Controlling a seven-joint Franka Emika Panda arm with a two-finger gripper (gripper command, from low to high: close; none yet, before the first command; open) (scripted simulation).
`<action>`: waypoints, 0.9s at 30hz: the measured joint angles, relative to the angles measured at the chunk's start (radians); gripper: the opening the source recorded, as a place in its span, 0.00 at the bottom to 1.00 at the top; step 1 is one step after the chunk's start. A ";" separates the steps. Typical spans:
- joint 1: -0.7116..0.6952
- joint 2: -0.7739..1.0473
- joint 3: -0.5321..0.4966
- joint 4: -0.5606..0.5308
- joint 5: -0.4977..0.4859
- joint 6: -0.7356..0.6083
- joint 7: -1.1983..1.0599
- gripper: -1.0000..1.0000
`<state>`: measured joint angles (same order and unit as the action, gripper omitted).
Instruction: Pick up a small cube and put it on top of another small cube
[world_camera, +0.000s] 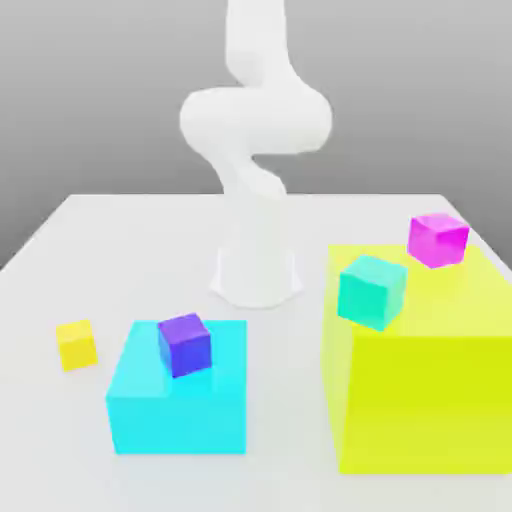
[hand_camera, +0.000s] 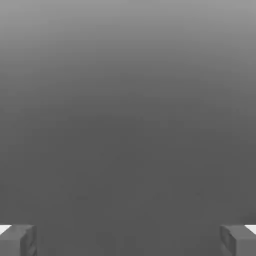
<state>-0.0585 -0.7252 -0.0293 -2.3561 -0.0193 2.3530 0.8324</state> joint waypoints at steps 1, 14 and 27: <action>-0.028 0.037 -0.015 -0.026 -0.009 0.026 0.015 0.50; -0.364 0.509 -0.261 -0.353 -0.071 0.351 0.175 0.50; -0.705 0.980 -0.078 -0.444 0.302 0.697 -0.049 0.00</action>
<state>-0.7640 0.2551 -0.1068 -2.7997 0.2824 3.0503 0.7838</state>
